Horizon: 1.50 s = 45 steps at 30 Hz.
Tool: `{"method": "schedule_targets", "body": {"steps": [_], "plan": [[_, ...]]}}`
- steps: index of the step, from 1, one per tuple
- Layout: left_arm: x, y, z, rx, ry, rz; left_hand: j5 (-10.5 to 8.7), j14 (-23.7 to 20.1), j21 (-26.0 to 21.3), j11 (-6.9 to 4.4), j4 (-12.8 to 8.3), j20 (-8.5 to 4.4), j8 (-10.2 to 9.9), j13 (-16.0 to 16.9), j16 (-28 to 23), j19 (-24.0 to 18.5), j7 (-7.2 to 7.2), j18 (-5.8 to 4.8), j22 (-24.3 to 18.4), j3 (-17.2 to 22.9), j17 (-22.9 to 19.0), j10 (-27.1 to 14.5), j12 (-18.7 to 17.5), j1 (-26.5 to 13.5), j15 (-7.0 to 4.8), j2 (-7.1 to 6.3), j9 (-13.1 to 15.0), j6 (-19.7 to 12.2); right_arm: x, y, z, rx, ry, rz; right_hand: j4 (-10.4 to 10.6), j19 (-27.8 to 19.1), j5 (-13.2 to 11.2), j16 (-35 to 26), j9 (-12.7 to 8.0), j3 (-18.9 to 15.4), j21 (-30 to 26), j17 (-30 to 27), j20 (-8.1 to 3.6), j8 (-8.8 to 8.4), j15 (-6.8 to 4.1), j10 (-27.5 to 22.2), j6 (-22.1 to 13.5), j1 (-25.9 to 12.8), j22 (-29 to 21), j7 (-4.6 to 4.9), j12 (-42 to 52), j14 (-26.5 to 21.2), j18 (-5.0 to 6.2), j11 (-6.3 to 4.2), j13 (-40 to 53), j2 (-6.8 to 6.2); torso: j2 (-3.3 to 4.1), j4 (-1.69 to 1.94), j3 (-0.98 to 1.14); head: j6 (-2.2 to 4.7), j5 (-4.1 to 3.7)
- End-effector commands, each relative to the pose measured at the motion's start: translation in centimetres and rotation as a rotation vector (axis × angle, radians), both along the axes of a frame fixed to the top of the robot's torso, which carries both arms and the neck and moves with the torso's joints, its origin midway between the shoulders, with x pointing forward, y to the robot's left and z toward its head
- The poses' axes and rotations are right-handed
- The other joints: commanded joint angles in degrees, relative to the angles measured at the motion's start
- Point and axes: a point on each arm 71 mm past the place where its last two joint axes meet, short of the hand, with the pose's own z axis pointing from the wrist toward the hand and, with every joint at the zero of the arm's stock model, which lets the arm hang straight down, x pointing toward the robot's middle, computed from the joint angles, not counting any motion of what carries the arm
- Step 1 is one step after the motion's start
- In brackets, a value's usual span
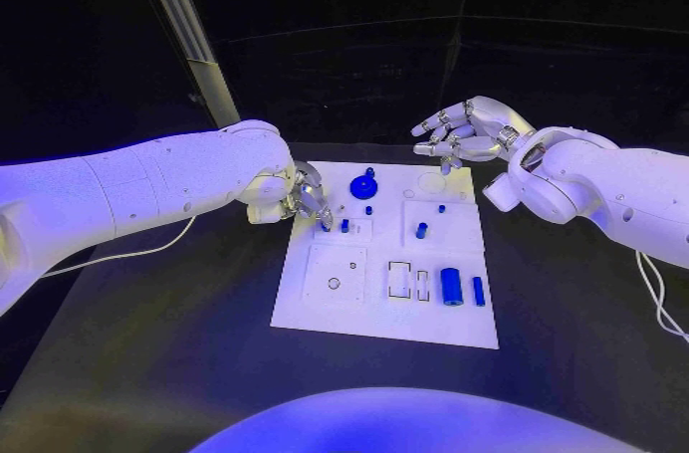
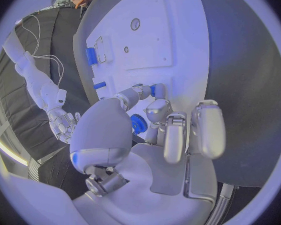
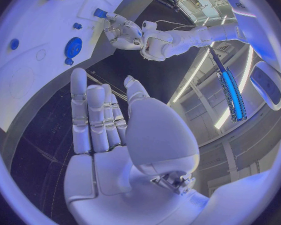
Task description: Assemble the parts on the task board
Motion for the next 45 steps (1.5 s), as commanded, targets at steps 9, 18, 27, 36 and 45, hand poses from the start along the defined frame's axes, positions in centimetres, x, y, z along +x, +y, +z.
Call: {"method": "schedule_targets", "body": {"steps": [9,18,27,36,45], "plan": [[-0.03,0.33,-0.34,0.035,0.0,0.003,0.05,6.0,-0.6,0.3,-2.6,0.73,-3.5,-0.2,0.2,0.2,0.87,0.03,3.5,0.0,15.1,-1.6,-0.3,-1.8,0.77,-1.53,-2.4,-0.5,-0.03,0.09,0.1,0.002,0.002,0.014,0.4,-0.4,0.4,0.4,0.0,0.0,-0.2,-0.1,-0.11,0.29,0.0,-0.4,-0.4,-0.2,0.1,-0.07,0.3,-0.3,0.27,-0.11,-0.1,0.16,-0.01,-0.01,0.0,0.01,0.1],[-0.06,0.45,-0.35,0.034,0.005,-0.002,-0.04,6.0,-1.1,0.4,1.1,0.87,-6.0,-0.3,0.2,0.1,0.91,0.11,3.3,-8.1,15.1,-2.1,-0.3,-5.2,0.82,-3.97,-4.3,0.7,-0.02,0.06,0.08,0.001,0.003,0.014,0.5,-0.5,0.4,0.4,0.0,0.0,-0.2,-0.1,-0.09,0.41,0.02,-0.5,-0.5,-0.2,0.1,-0.05,0.4,-0.4,0.27,-0.09,-0.2,0.14,-0.01,0.0,0.01,0.07,0.08],[-0.07,0.63,-0.33,0.03,0.0,0.003,-0.05,6.0,-1.3,0.58,4.0,0.92,-8.2,-0.2,0.2,0.2,1.03,0.11,3.3,-16.3,15.1,-2.5,-0.1,-5.3,0.88,-4.82,-6.0,1.8,0.0,0.08,0.06,0.001,0.003,0.014,0.5,-0.5,0.4,0.4,0.0,0.0,-0.2,-0.1,-0.09,0.41,0.02,-0.5,-0.5,-0.2,0.1,-0.05,0.4,-0.4,0.27,-0.09,-0.2,0.14,-0.03,0.01,0.0,0.09,0.09],[-0.11,0.92,-0.28,0.026,-0.01,0.016,-0.07,6.0,-1.4,0.55,5.7,0.87,-9.2,-0.2,0.2,0.3,1.0,0.11,3.4,-21.9,15.1,-2.6,-0.1,-4.2,0.82,-4.43,-6.8,2.4,0.02,0.1,0.04,0.001,0.003,0.015,0.5,-0.5,0.4,0.4,0.0,0.0,-0.2,-0.1,-0.09,0.41,0.02,-0.5,-0.5,-0.2,0.1,-0.05,0.4,-0.4,0.27,-0.09,-0.2,0.14,-0.02,0.0,0.0,0.14,0.15],[-0.16,1.04,-0.12,0.01,-0.034,0.03,-8.2,6.0,-1.7,0.48,8.6,0.81,-9.8,-0.2,0.2,0.4,0.88,0.12,3.4,-28.7,15.1,-2.7,0.0,-2.0,0.73,-2.9,-7.4,3.0,0.02,0.09,0.0,0.001,0.004,0.014,0.5,-0.5,0.4,0.4,0.0,0.0,-0.2,-0.1,-0.09,0.41,0.02,-0.5,-0.5,-0.2,0.1,-0.05,0.4,-0.4,0.27,-0.09,-0.2,0.14,-0.03,0.0,0.0,0.21,0.15]]}}
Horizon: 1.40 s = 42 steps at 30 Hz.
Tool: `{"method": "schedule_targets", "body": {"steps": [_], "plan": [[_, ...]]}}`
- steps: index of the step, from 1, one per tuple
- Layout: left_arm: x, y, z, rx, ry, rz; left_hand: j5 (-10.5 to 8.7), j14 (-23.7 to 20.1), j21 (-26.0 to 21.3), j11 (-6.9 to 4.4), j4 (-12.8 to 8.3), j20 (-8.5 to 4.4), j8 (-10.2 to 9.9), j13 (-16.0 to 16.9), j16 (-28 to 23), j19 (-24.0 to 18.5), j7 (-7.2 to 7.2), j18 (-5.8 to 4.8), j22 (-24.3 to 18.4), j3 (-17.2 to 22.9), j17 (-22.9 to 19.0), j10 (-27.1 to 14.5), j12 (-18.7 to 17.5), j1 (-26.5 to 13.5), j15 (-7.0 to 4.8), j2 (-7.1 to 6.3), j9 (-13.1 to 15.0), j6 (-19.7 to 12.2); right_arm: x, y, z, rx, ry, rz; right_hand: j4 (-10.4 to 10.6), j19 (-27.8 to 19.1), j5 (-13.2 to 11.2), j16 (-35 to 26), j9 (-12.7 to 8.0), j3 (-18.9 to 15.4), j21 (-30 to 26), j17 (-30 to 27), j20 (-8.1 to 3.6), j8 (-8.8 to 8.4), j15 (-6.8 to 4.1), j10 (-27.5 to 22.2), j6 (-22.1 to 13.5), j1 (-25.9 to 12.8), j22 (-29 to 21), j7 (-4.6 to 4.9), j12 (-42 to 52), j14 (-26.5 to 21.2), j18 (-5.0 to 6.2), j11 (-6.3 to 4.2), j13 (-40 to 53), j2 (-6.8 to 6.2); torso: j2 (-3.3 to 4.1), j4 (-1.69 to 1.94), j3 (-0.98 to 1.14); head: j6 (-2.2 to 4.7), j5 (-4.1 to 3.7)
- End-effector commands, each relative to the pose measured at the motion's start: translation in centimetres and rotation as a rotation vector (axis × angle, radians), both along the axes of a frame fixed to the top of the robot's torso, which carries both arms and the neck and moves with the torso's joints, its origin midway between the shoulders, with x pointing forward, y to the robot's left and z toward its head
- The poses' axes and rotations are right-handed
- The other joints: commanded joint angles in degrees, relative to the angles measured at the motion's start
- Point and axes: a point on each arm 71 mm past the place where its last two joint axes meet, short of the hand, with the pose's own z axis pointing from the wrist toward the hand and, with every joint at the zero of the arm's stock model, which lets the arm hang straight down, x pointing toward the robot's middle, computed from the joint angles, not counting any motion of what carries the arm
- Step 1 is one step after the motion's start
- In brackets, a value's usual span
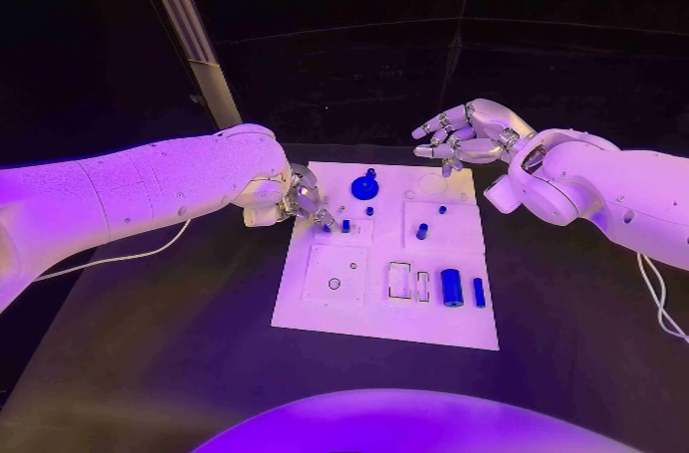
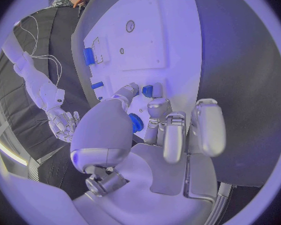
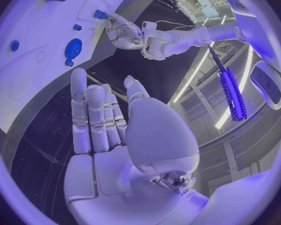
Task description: Assemble the parts on the task board
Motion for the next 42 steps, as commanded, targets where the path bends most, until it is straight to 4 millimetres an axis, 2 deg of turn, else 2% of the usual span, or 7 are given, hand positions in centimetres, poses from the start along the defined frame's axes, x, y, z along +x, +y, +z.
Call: {"method": "schedule_targets", "body": {"steps": [1,7,13,19,23,34,42], "plan": [[0.1,0.2,0.1,0.001,-0.025,0.015,-0.78,5.9,-0.3,0.02,0.5,0.4,-0.2,0.0,0.2,0.3,-0.08,0.13,3.4,-1.0,15.1,-0.2,0.0,0.7,0.33,0.2,-0.2,0.4,0.0,0.1,0.1,0.003,-0.002,0.011,0.5,-0.5,0.4,0.4,0.0,0.0,-0.2,-0.1,-0.09,0.17,0.02,-0.5,-0.5,-0.2,0.1,-0.05,0.4,-0.4,0.27,-0.09,-0.1,0.14,-0.02,0.0,0.04,-0.03,0.0],[-0.1,0.4,0.3,-0.019,-0.059,0.028,-1.52,5.9,-0.4,0.01,1.2,0.37,-0.3,-0.4,0.2,0.3,-0.12,0.16,3.4,-2.5,15.1,-0.4,-0.3,1.5,0.32,0.64,-0.3,0.5,0.0,0.0,0.1,0.003,-0.003,0.009,0.5,-0.5,0.4,0.4,0.0,0.0,-0.3,-0.1,-0.08,0.23,0.03,-0.5,-0.6,-0.2,0.1,-0.04,0.4,-0.4,0.27,-0.07,-0.1,0.13,0.01,0.0,0.02,0.0,-0.06],[-0.5,0.5,0.8,-0.043,-0.145,0.031,-5.54,5.9,-1.4,0.04,3.7,0.32,0.1,-2.7,0.2,0.0,-0.1,0.37,2.8,-6.0,15.1,-1.6,-1.6,1.9,0.32,1.36,-0.2,0.0,0.0,0.0,0.1,0.003,-0.002,0.007,0.5,-0.5,0.4,0.4,0.0,0.0,-0.3,-0.1,-0.08,0.24,0.04,-0.5,-0.6,-0.2,0.1,-0.03,0.4,-0.4,0.27,-0.07,-0.1,0.13,-0.05,0.01,0.07,0.04,-0.09],[-1.3,1.0,1.3,-0.088,-0.225,0.063,-9.81,5.9,-2.3,0.0,9.4,0.33,2.0,-4.4,0.2,-0.1,-0.05,0.54,2.2,-10.9,15.1,-2.5,-2.2,2.9,0.35,2.27,0.5,-1.0,0.0,-0.2,-0.1,0.001,0.001,0.003,0.5,-0.5,0.4,0.4,0.0,0.0,-0.3,-0.1,-0.08,0.24,0.04,-0.5,-0.6,-0.2,0.1,-0.03,0.4,-0.4,0.27,-0.07,-0.1,0.13,-0.11,0.14,0.02,0.03,-0.2],[-1.7,1.1,1.5,-0.114,-0.271,0.089,-9.85,5.9,-2.5,0.04,10.5,0.32,2.7,-4.6,0.2,-0.1,-0.12,0.56,2.1,-11.6,15.1,-2.6,-2.2,3.4,0.3,2.57,0.8,-1.3,0.0,-0.3,-0.3,0.001,0.003,0.002,0.5,-0.5,0.4,0.4,0.0,0.0,-0.3,-0.1,-0.08,0.24,0.04,-0.5,-0.6,-0.2,0.1,-0.03,0.4,-0.4,0.27,-0.07,-0.1,0.13,-0.09,0.12,0.04,0.09,-0.08],[-2.7,1.2,1.4,-0.107,-0.315,0.099,-6.31,5.9,-3.2,-0.15,10.4,0.17,5.8,-6.0,0.2,-0.2,-0.34,0.68,1.8,-11.7,15.1,-3.5,-2.7,6.6,0.14,4.13,2.0,-2.5,-0.1,-0.4,-0.4,0.0,0.006,0.0,0.5,-0.5,0.4,0.4,0.0,0.0,-0.3,-0.1,-0.08,0.24,0.04,-0.5,-0.6,-0.2,0.1,-0.03,0.4,-0.4,0.27,-0.07,-0.1,0.13,-0.09,0.03,0.06,0.34,0.13],[-3.3,0.9,0.8,-0.05,-0.346,0.088,-5.97,5.9,-3.2,-0.36,10.6,0.01,8.5,-6.3,0.2,-0.1,-0.58,0.65,1.9,-6.8,15.1,-3.5,-2.5,8.4,-0.04,2.63,3.0,-3.3,-0.1,-0.4,-0.6,0.0,0.008,-0.001,0.5,-0.5,0.4,0.4,0.0,0.0,-0.3,-0.1,-0.08,0.24,0.04,-0.5,-0.6,-0.2,0.1,-0.03,0.4,-0.4,0.27,-0.07,-0.1,0.13,-0.02,0.03,0.02,0.32,0.23]]}}
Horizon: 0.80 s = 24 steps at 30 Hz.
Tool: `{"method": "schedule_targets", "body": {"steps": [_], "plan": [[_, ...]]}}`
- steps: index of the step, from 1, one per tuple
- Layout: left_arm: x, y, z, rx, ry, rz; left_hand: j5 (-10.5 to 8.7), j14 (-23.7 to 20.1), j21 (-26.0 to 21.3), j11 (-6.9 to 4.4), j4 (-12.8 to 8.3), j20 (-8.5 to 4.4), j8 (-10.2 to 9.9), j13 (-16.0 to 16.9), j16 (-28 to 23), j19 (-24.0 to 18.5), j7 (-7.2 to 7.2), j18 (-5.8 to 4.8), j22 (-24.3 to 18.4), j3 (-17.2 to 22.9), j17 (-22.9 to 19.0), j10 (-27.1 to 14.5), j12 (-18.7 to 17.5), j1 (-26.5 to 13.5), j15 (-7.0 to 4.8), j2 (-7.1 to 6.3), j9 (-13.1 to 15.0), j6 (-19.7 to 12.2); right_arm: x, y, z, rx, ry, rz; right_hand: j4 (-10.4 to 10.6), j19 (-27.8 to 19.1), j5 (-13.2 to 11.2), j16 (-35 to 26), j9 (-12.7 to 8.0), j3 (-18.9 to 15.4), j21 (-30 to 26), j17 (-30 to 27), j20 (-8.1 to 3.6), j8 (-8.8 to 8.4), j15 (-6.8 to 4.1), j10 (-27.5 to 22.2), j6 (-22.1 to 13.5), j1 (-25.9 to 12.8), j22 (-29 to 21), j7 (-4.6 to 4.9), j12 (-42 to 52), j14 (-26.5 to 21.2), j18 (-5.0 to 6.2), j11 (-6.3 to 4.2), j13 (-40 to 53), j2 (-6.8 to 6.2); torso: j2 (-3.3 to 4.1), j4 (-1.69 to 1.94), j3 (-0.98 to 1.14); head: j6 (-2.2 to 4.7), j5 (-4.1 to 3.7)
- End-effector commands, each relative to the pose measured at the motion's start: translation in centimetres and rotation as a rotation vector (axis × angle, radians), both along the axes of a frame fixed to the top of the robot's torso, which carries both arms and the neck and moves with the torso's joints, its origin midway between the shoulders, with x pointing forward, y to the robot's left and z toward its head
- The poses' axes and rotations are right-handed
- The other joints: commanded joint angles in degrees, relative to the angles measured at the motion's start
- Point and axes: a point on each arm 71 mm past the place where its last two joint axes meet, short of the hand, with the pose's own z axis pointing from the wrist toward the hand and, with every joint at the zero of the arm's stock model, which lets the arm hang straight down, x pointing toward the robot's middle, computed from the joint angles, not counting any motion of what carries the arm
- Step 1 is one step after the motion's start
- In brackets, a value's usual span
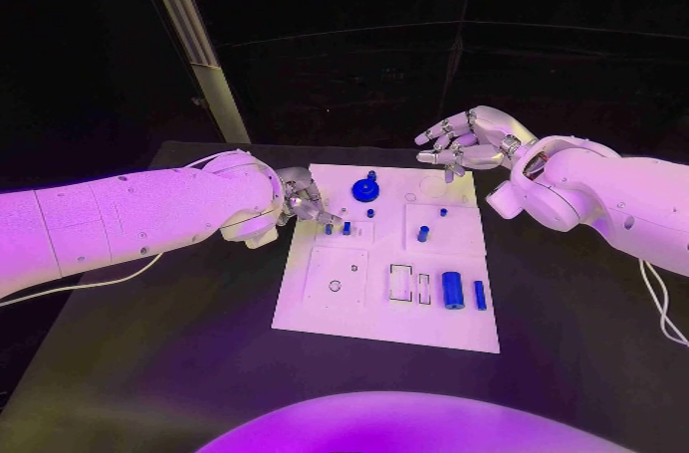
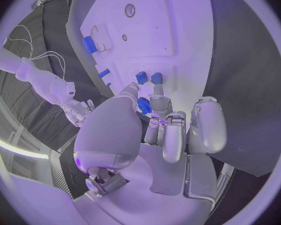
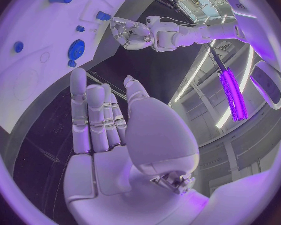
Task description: Assemble the parts on the task board
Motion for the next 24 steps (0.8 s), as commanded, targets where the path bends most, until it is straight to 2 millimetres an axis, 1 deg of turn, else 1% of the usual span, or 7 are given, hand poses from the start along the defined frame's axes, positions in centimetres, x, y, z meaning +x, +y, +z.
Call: {"method": "schedule_targets", "body": {"steps": [1,4,9,13,19,22,24], "plan": [[0.05,0.13,0.13,0.06,-0.061,0.014,0.11,6.0,-0.3,-0.19,0.0,-0.02,1.0,0.0,0.2,-0.1,-0.04,0.64,1.9,1.2,15.1,-0.2,0.2,-0.1,-0.09,-0.86,0.3,-0.4,0.0,0.05,0.1,0.003,-0.003,0.009,0.3,-0.5,0.4,0.4,0.0,-0.2,-0.3,-0.1,-0.08,0.24,0.04,-0.5,-0.5,-0.2,0.1,0.12,0.2,-0.4,0.27,-0.07,-0.1,0.13,0.01,0.01,-0.01,-0.1,0.09],[-0.05,0.15,-0.08,0.08,-0.062,0.017,0.1,6.0,-0.3,-0.31,0.1,-0.1,1.9,0.1,0.2,0.0,-0.19,0.63,2.0,2.0,15.1,-0.1,0.4,-0.7,-0.18,-1.28,0.7,-0.4,0.0,0.02,0.07,0.003,-0.003,0.008,0.3,-0.5,0.4,0.4,0.0,-0.2,-0.3,-0.1,-0.08,0.24,0.04,-0.5,-0.5,-0.2,0.1,0.12,0.2,-0.4,0.27,-0.07,-0.1,0.13,0.03,-0.04,0.04,-0.1,0.18],[-0.04,0.1,-0.36,0.095,-0.058,0.02,0.08,6.0,-0.3,-0.4,0.1,-0.17,2.6,0.1,0.2,0.0,-0.29,0.62,2.0,2.7,15.1,0.0,0.4,-1.2,-0.26,-1.55,0.9,-0.6,0.0,0.03,0.05,0.003,-0.003,0.008,0.3,-0.5,0.4,0.4,0.0,-0.2,-0.3,-0.1,-0.08,0.24,0.04,-0.5,-0.5,-0.2,0.1,0.12,0.2,-0.4,0.27,-0.07,-0.1,0.13,0.08,-0.13,0.0,-0.08,0.22],[0.05,0.05,-0.49,0.1,-0.057,0.023,0.08,6.0,-0.2,-0.45,0.1,-0.21,3.0,0.1,0.2,0.1,-0.36,0.61,2.1,3.1,15.1,0.0,0.5,-1.3,-0.3,-1.63,1.1,-0.6,0.0,0.04,0.03,0.003,-0.002,0.009,0.3,-0.5,0.4,0.4,0.0,-0.2,-0.3,-0.1,-0.08,0.24,0.04,-0.5,-0.5,-0.2,0.1,0.12,0.2,-0.4,0.27,-0.07,-0.1,0.13,0.05,-0.11,-0.04,-0.12,0.11],[0.26,0.02,-0.66,0.112,-0.048,0.022,0.07,6.0,0.0,-0.66,0.0,-0.35,4.3,0.5,0.2,0.2,-0.61,0.54,2.3,4.0,15.1,0.4,0.9,-1.4,-0.47,-1.91,1.6,-0.6,0.01,0.06,0.01,0.003,-0.002,0.009,0.3,-0.5,0.4,0.4,0.0,-0.2,-0.3,-0.1,-0.08,0.24,0.04,-0.5,-0.5,-0.2,0.1,0.12,0.2,-0.4,0.27,-0.07,-0.1,0.13,0.08,-0.08,-0.03,-0.22,0.05],[0.33,-0.23,-0.75,0.113,-0.041,0.015,0.06,6.0,0.2,-0.71,0.0,-0.39,4.6,0.6,0.2,0.3,-0.67,0.52,2.4,4.2,15.1,0.4,1.0,-1.5,-0.51,-2.03,1.7,-0.7,0.01,0.12,0.0,0.004,-0.001,0.011,0.4,-0.5,0.4,0.5,0.0,-0.1,-0.3,0.0,-0.06,0.33,0.05,-0.5,-0.6,-0.2,0.1,0.14,0.3,-0.4,0.27,-0.05,-0.2,0.18,0.08,0.0,-0.04,-0.2,0.02],[0.32,-0.39,-0.79,0.112,-0.037,0.01,0.06,6.0,0.1,-0.73,0.0,-0.4,4.7,0.6,0.2,0.3,-0.7,0.52,2.4,4.2,15.1,0.5,1.0,-1.5,-0.53,-2.07,1.8,-0.7,0.01,0.16,-0.02,0.004,-0.001,0.012,0.4,-0.5,0.4,0.5,0.0,-0.1,-0.3,0.0,-0.06,0.33,0.05,-0.5,-0.6,-0.2,0.1,0.14,0.3,-0.4,0.27,-0.05,-0.2,0.18,0.08,-0.04,-0.04,-0.21,0.03]]}}
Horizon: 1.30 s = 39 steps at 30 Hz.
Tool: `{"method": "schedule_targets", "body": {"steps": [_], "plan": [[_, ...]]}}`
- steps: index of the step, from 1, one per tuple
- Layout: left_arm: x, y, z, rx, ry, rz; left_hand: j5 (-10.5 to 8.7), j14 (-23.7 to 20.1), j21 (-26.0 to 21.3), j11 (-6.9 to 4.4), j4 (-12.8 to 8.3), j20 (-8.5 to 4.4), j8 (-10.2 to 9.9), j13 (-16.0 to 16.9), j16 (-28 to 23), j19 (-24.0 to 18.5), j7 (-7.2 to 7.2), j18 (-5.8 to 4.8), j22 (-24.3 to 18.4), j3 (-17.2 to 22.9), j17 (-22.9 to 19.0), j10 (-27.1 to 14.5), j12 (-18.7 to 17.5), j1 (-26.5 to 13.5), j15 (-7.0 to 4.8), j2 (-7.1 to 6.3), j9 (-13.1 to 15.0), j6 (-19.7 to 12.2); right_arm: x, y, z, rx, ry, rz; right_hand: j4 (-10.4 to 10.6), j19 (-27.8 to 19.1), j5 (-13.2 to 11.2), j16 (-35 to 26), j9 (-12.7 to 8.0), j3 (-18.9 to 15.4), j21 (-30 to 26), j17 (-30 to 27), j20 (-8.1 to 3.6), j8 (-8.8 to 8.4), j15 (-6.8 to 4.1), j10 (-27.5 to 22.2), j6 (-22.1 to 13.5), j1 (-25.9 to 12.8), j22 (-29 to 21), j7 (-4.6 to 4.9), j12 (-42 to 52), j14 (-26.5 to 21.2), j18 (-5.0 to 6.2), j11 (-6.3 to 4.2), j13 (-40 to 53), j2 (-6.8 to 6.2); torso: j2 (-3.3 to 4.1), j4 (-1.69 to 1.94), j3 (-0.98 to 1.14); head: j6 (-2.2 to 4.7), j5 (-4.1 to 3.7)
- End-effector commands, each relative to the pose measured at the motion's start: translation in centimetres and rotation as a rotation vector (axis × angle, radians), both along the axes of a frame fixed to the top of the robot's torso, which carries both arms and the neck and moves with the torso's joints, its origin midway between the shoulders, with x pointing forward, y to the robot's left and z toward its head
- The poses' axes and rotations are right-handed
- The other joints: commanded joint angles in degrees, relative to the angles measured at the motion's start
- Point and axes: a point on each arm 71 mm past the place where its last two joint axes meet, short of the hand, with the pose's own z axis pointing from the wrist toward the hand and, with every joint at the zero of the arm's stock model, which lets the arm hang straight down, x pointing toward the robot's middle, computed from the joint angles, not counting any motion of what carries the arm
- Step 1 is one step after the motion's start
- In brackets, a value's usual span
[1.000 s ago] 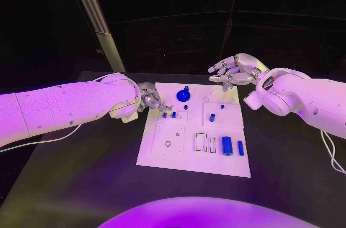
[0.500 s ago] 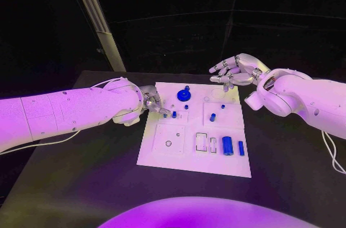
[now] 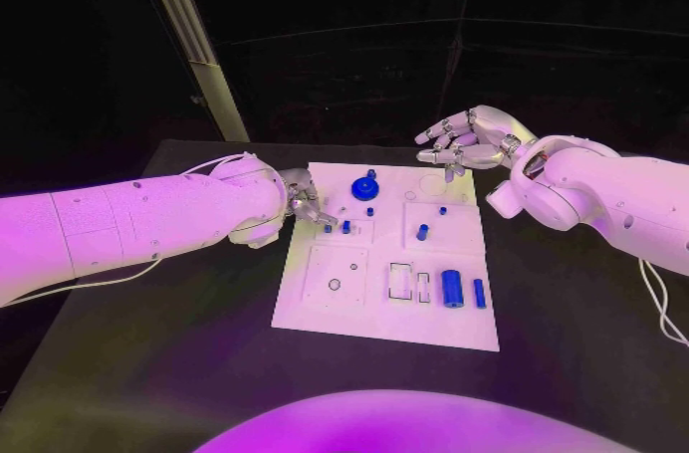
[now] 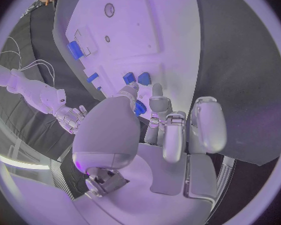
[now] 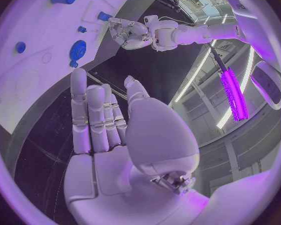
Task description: Assemble the parts on the task board
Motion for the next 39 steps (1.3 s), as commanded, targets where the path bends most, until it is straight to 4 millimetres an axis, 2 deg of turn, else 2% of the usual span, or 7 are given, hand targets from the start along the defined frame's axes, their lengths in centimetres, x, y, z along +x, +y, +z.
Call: {"method": "schedule_targets", "body": {"steps": [1,18,28,31,39], "plan": [[-0.02,-0.23,-0.07,0.017,0.01,-0.01,0.06,6.0,0.1,-0.41,0.0,-0.4,0.2,0.1,0.2,0.3,-0.28,0.52,2.4,0.4,15.1,0.1,0.1,-0.3,-0.53,-0.49,0.0,-0.3,-0.01,0.18,0.12,0.005,-0.003,0.013,0.3,-0.5,0.4,0.2,0.0,0.0,-0.3,0.0,-0.06,0.33,0.05,-0.5,-0.4,-0.2,0.1,-0.07,0.3,-0.4,0.28,-0.05,0.0,0.18,0.0,0.02,-0.03,-0.03,0.01],[-0.15,-0.85,-0.34,0.018,0.051,-0.039,0.05,6.0,0.4,-0.63,-0.1,-0.55,1.4,0.3,0.2,0.4,-0.52,0.44,2.7,1.1,15.1,0.4,0.4,0.0,-0.69,-0.87,0.5,-0.4,-0.02,0.24,0.08,0.005,-0.001,0.016,0.3,-0.5,0.4,0.2,0.0,0.0,-0.3,0.0,-0.06,0.33,0.05,-0.5,-0.4,-0.2,0.1,-0.07,0.3,-0.4,0.28,-0.05,0.0,0.18,-0.03,0.08,0.02,-0.14,0.03],[-0.13,-0.81,-0.44,0.028,0.065,-0.043,0.09,6.0,0.4,-0.8,-0.6,-0.75,3.0,0.0,0.2,0.4,-0.68,0.42,2.8,3.0,15.1,0.4,0.3,2.2,-0.86,-0.55,1.1,-1.3,-0.03,0.2,0.08,0.004,-0.001,0.015,0.3,-0.5,0.4,0.2,0.0,0.0,-0.3,0.0,-0.06,0.33,0.05,-0.5,-0.4,-0.2,0.1,-0.07,0.3,-0.4,0.28,-0.05,0.0,0.18,0.01,0.07,-0.04,-0.22,0.0],[-0.1,-0.8,-0.43,0.028,0.063,-0.039,0.1,6.0,0.4,-0.85,-0.7,-0.78,3.3,-0.1,0.2,0.4,-0.72,0.42,2.8,3.7,15.1,0.4,0.3,2.8,-0.9,-0.27,1.2,-1.6,-0.03,0.21,0.08,0.004,-0.001,0.015,0.3,-0.5,0.4,0.2,0.0,0.0,-0.3,0.0,-0.06,0.33,0.05,-0.5,-0.4,-0.2,0.1,-0.07,0.3,-0.4,0.28,-0.05,0.0,0.18,0.0,0.07,-0.02,-0.25,-0.03],[-0.1,-0.89,-0.43,0.02,0.065,-0.036,0.02,6.0,0.5,-1.03,-1.3,-0.91,4.2,-0.2,0.2,0.5,-0.92,0.4,2.9,6.1,15.1,0.4,0.2,4.8,-1.06,1.5,1.3,-2.2,-0.02,0.22,0.08,0.004,-0.001,0.015,0.3,-0.5,0.4,0.2,0.0,0.0,-0.3,0.0,-0.06,0.33,0.05,-0.5,-0.4,-0.2,0.1,-0.07,0.3,-0.4,0.28,-0.05,0.0,0.18,-0.03,0.05,-0.03,-0.41,-0.07]]}}
